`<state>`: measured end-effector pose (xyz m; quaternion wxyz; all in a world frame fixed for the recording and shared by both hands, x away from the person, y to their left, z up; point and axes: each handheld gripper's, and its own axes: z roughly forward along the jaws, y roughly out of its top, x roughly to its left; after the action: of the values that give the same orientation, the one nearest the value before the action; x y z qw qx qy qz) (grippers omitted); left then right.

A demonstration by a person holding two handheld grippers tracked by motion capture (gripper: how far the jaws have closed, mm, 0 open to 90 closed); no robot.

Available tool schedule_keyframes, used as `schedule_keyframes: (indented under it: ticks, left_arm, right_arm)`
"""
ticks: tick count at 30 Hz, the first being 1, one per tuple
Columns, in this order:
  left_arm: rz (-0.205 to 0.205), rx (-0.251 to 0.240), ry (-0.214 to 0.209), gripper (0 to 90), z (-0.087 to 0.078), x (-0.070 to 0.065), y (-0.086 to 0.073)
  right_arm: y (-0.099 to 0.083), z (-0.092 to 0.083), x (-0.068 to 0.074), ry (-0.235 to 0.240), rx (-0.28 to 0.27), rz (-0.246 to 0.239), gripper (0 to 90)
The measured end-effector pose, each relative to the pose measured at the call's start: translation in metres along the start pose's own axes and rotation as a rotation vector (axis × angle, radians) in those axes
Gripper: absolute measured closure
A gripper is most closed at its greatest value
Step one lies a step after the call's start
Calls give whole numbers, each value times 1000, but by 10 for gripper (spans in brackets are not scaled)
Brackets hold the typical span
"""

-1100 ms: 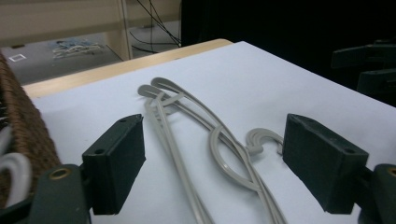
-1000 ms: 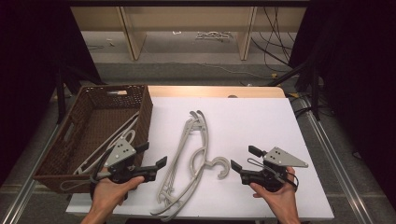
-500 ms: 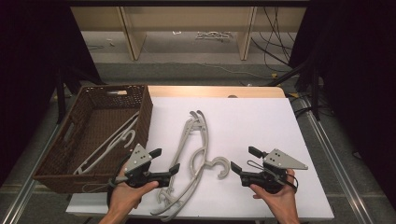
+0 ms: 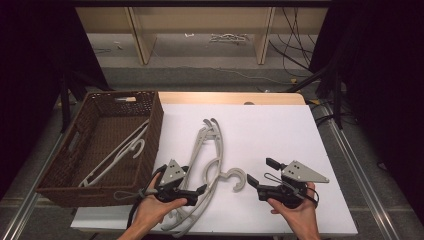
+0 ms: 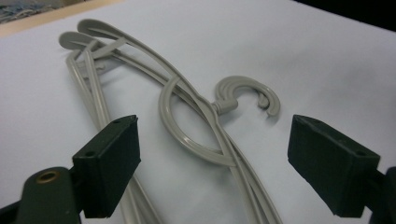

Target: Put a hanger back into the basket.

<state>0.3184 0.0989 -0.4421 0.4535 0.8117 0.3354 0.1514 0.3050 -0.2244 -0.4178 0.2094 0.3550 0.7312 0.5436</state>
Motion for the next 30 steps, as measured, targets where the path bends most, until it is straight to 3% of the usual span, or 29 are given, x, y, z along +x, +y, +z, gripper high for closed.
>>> schedule_keyframes:
  ticks: [2, 3, 7, 8, 10, 11, 16, 17, 18, 19, 20, 22, 23, 29, 30]
  left_arm:
    - [16, 22, 1, 174, 4, -1, 0]
    - [45, 47, 18, 186, 12, -5, -1]
    - [83, 113, 3, 200, 22, -11, -1]
    - [117, 168, -13, 209, 28, -13, -2]
    - [120, 181, -12, 218, 30, -15, -3]
    - [135, 223, -28, 226, 36, -17, -4]
    - [116, 278, -56, 305, 46, -18, -1]
    - [116, 278, -56, 327, 46, -18, -1]
    - [82, 288, -61, 342, 50, -19, 0]
    - [91, 314, -70, 351, 51, -17, 1]
    - [98, 319, -64, 354, 51, -16, 1]
    - [88, 326, -64, 377, 51, -16, 1]
    - [81, 355, -79, 388, 49, -13, 2]
    - [86, 370, -74, 424, 48, -12, 1]
    - [88, 353, -72, 430, 48, -12, 1]
  right_arm:
    - [-1, 0, -1, -5, -12, -3, 171]
    - [-1, -1, -1, -10, -5, 7, 171]
    - [0, 0, 1, -3, 6, 3, 171]
    - [0, 2, 2, 6, -5, 4, 171]
    - [0, 3, 2, -5, -1, 1, 171]
    - [-1, 3, 1, 16, 9, -11, 172]
    - [-1, 3, 2, 9, 11, -8, 172]
    - [-1, 3, 3, 14, 11, 11, 172]
    - [-1, 3, 3, 16, 15, 11, 172]
    - [-1, 3, 1, 21, 9, -8, 173]
    - [-1, 3, 2, 11, 18, 8, 173]
    - [-1, 3, 1, 12, 8, -4, 174]
    - [-1, 3, 1, 15, 6, -7, 174]
    - [-1, 3, 1, 15, 4, -7, 176]
    - [-1, 3, 1, 15, 7, -6, 177]
